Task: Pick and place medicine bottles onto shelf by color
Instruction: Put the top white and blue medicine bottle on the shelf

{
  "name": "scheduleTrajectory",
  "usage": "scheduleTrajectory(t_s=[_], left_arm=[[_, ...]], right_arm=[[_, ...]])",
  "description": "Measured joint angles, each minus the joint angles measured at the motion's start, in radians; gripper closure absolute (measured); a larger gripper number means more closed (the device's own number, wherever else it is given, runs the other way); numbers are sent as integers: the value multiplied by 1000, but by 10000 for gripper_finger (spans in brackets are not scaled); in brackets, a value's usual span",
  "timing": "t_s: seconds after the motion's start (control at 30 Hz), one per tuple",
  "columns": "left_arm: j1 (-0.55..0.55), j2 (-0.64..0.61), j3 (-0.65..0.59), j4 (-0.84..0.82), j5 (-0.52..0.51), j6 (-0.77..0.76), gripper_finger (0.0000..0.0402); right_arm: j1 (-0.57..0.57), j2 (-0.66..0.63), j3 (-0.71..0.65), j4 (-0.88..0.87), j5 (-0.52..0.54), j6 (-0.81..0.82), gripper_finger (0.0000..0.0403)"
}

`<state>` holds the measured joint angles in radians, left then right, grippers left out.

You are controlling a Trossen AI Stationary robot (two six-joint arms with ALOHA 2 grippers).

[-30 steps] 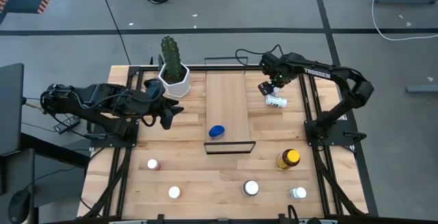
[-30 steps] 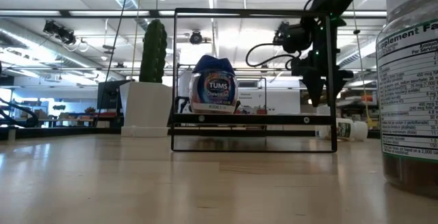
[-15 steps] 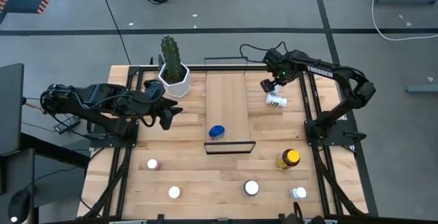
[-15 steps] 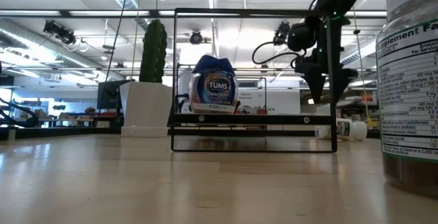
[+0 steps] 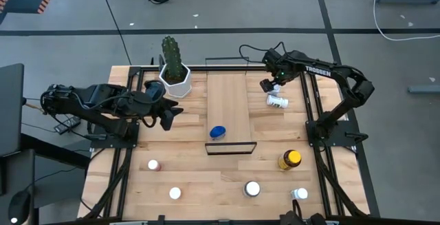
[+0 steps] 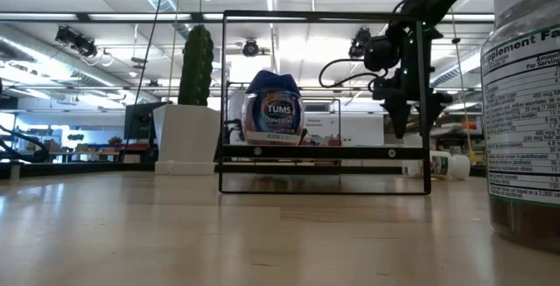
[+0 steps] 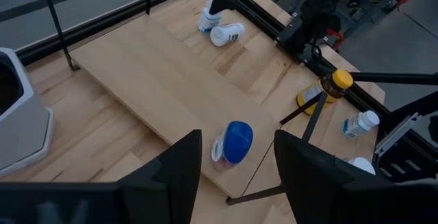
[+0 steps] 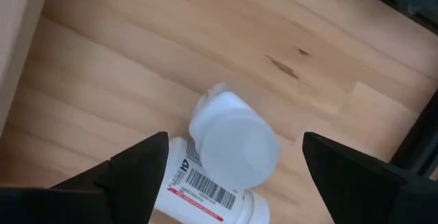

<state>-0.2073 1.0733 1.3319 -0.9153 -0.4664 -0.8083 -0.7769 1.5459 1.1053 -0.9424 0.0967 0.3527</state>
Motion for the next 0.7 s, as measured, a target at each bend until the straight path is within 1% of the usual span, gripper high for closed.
scheduleTrajectory(t_s=[0.2,0.33,0.53,0.7], left_arm=[[0,0,0,0,0,-18,212],[0,0,0,1,0,-28,212],[0,0,0,1,1,-40,212],[0,0,0,1,26,-41,212]], right_arm=[[-8,-1,-3,3,5,38,66],[-8,-1,-28,-1,-20,63,75],[-8,-1,-51,1,-26,65,86],[-8,-1,-50,8,-26,65,96]])
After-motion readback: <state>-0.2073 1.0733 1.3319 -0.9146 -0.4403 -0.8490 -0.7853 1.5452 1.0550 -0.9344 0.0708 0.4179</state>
